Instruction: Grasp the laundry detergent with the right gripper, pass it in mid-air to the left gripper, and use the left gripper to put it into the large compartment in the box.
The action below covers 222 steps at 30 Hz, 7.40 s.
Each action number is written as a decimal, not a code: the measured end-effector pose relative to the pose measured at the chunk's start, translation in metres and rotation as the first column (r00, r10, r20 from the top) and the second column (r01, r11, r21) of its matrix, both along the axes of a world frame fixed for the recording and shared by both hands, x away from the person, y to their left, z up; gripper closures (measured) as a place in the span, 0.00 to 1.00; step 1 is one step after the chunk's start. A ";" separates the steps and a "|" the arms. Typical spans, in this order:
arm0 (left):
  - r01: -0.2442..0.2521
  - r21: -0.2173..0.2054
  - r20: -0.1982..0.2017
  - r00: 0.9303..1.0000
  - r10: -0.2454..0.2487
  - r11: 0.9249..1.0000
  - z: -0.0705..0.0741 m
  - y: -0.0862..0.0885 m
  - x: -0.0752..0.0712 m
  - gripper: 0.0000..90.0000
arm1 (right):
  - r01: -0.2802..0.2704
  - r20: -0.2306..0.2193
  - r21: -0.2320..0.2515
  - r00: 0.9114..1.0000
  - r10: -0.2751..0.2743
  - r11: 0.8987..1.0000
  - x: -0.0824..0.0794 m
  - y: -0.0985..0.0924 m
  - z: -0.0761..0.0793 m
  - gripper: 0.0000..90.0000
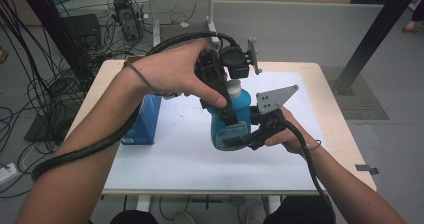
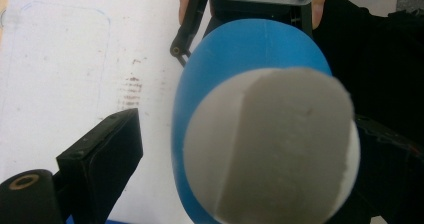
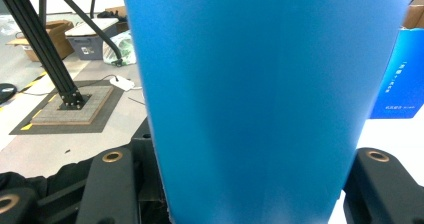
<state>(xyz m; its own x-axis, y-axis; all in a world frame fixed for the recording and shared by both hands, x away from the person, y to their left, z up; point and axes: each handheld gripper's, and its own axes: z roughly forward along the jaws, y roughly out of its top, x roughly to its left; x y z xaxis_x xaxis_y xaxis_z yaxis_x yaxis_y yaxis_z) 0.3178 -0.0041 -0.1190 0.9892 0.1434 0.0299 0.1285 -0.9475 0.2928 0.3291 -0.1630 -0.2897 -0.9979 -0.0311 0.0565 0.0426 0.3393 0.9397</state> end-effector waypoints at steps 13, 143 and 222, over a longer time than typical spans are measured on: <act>0.021 0.002 0.013 1.000 -0.021 1.000 0.000 -0.005 -0.003 0.10 | 0.002 0.001 0.001 1.000 -0.002 1.000 -0.001 -0.001 0.001 0.45; 0.008 0.065 -0.022 1.000 -0.007 0.998 0.004 -0.020 -0.002 0.41 | -0.003 0.005 0.025 1.000 0.003 1.000 -0.003 -0.004 -0.001 0.45; -0.053 0.115 -0.009 0.998 0.054 0.992 0.002 -0.019 0.005 0.42 | 0.092 -0.030 0.009 0.995 -0.092 0.996 0.004 -0.001 -0.010 0.02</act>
<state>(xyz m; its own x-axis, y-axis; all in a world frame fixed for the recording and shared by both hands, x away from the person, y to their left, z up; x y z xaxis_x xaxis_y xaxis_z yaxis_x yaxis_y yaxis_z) 0.3229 -0.0229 -0.1170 0.9806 0.1926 0.0374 0.1829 -0.9664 0.1804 0.3332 -0.1636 -0.2995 -0.9945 0.0600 0.0861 0.1009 0.3227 0.9411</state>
